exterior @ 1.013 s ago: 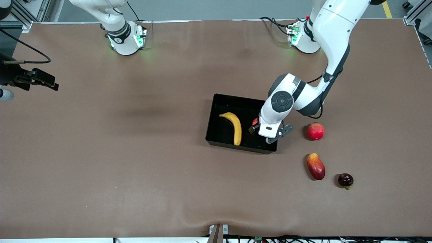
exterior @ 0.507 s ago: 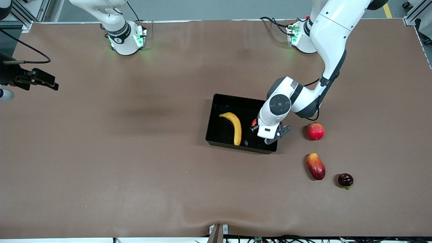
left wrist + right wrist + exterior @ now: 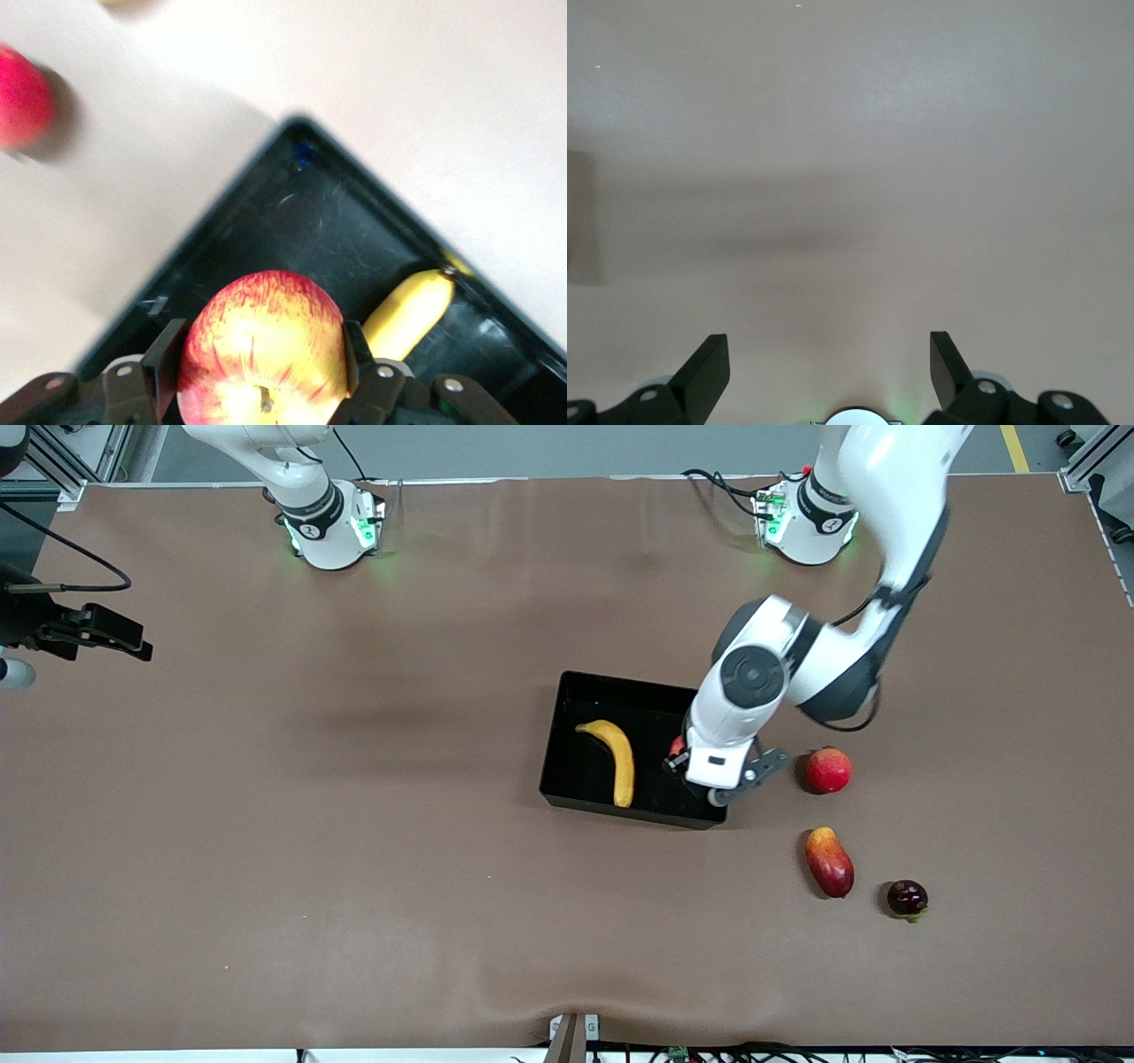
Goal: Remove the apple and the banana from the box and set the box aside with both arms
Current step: 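Close the left gripper on the apple and lift it, then carry the apple beside the mango and release it with the left gripper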
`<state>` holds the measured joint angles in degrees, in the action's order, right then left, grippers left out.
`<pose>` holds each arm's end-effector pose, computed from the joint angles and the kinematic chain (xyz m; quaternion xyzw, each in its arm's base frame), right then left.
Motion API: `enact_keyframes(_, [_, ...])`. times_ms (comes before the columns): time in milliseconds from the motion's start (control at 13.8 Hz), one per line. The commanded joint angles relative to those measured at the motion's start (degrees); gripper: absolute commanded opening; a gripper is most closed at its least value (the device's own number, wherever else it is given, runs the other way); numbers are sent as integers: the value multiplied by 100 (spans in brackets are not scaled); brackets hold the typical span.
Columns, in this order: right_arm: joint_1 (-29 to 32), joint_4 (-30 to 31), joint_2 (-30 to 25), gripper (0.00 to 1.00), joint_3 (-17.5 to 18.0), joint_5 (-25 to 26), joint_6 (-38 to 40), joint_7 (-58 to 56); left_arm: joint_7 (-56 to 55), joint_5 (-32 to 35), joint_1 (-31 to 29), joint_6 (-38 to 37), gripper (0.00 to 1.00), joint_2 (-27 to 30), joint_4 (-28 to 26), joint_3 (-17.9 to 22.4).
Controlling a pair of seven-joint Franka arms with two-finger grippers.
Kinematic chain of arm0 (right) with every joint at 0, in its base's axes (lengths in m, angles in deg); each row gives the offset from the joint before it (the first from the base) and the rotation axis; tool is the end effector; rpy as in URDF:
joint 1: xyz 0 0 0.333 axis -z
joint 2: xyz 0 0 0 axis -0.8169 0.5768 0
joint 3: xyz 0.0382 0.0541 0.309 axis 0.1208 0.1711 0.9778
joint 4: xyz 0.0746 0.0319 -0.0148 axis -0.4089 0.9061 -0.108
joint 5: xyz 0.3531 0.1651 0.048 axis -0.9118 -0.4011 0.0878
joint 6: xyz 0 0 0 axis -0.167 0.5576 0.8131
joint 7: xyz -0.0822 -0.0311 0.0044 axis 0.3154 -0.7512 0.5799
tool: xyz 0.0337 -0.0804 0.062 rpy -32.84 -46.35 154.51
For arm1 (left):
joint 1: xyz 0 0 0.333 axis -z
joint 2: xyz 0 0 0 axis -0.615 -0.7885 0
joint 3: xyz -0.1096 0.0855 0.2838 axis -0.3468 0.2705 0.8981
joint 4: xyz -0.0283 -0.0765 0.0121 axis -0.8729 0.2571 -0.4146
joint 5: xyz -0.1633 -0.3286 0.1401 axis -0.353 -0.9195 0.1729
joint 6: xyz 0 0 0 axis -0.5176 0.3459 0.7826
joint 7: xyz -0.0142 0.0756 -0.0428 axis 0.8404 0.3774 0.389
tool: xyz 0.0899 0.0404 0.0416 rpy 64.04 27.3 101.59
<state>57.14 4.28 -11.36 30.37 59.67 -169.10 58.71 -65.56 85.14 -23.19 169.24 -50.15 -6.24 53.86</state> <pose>0.5440 -0.0264 0.6159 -0.9979 0.0224 0.0595 0.0128 0.5782 -0.3191 0.3728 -0.9655 -0.2589 0.0175 0.0207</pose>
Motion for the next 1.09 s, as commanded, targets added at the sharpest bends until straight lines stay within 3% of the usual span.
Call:
enact_keyframes(0, [142,-106,24,100,60,39,63,-4,931,72,-550,-947,0,199,624,-8])
enact_keyframes(217, [107,-97,42,100,68,-4,27,4,2574,28,-1351,-1108,0,297,608,-8])
enact_keyframes(434, [54,-97,68,100,77,-22,-147,22,3402,168,-1861,-1029,0,26,573,44])
enact_keyframes(651, [-156,-88,156,100,77,-5,-175,31,4202,538,-2669,-581,0,-423,450,27])
enact_keyframes(1013, [-157,-97,208,100,77,-5,-253,31,5748,714,-3444,586,0,-1099,353,27])
